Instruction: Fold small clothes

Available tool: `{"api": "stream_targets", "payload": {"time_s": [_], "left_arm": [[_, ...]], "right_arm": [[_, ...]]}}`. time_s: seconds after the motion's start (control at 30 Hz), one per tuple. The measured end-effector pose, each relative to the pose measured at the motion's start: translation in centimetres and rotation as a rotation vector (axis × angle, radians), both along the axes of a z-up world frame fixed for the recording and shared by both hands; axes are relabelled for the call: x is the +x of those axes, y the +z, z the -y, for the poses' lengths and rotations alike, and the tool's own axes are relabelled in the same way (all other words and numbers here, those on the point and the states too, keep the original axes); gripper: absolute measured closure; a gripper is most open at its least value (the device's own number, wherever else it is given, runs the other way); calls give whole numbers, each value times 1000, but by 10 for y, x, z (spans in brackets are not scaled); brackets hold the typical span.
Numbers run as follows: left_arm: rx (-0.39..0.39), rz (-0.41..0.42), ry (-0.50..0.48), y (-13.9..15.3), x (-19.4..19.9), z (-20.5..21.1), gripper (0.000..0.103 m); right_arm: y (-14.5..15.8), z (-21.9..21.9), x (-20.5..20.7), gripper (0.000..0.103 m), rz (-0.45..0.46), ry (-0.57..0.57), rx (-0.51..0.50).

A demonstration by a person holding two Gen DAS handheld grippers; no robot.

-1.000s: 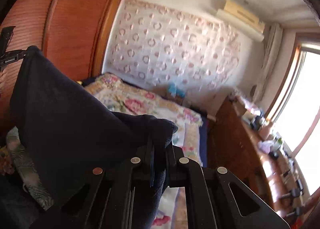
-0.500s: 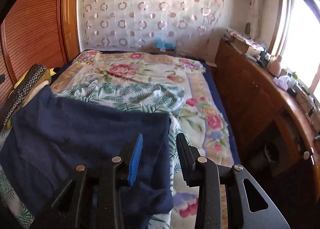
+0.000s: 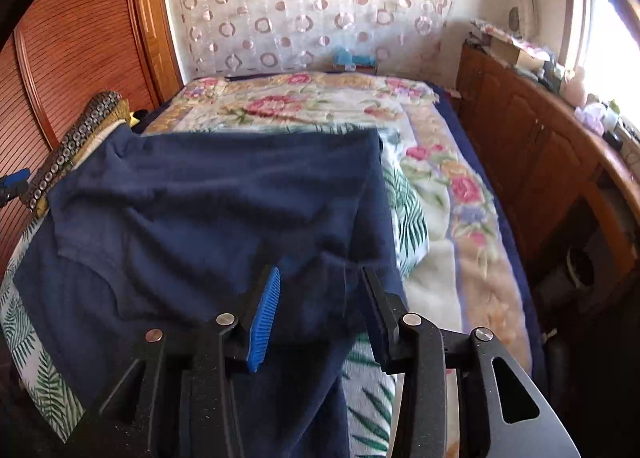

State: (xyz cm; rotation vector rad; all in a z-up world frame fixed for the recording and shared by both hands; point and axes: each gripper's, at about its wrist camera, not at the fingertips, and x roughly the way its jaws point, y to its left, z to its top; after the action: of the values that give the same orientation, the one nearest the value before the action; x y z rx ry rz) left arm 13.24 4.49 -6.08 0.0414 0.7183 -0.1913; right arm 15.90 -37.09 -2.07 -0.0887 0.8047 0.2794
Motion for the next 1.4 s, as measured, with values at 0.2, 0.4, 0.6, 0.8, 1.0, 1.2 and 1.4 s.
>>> {"api": "stream_targets", "payload": {"time_s": [0.2,0.4,0.6,0.8,1.0,1.2,1.4], "left_arm": [[23,-100,-2,-33,1,8,21],[25,-155,17,-51,6,7,21],[64,-150,17,-61,2,14,21],[62,-152,18,-64,3,21,17],[65,-161,14,-66,7,24,11],[63,-161,14,-67,9,25,11],[50,-159,24,-65,5,21,11]], "right_arm": [[-8,17,5,61,-47,-21,47],[-9,15,-3,61,-47,-27,83],[-25,8,-4,61,-60,-13,106],[-26,9,2,61,-55,-20,107],[-29,4,21,61,-36,-53,114],[-39,-1,25,60,-11,-98,79],[-42,-3,22,58,3,-90,78]]}}
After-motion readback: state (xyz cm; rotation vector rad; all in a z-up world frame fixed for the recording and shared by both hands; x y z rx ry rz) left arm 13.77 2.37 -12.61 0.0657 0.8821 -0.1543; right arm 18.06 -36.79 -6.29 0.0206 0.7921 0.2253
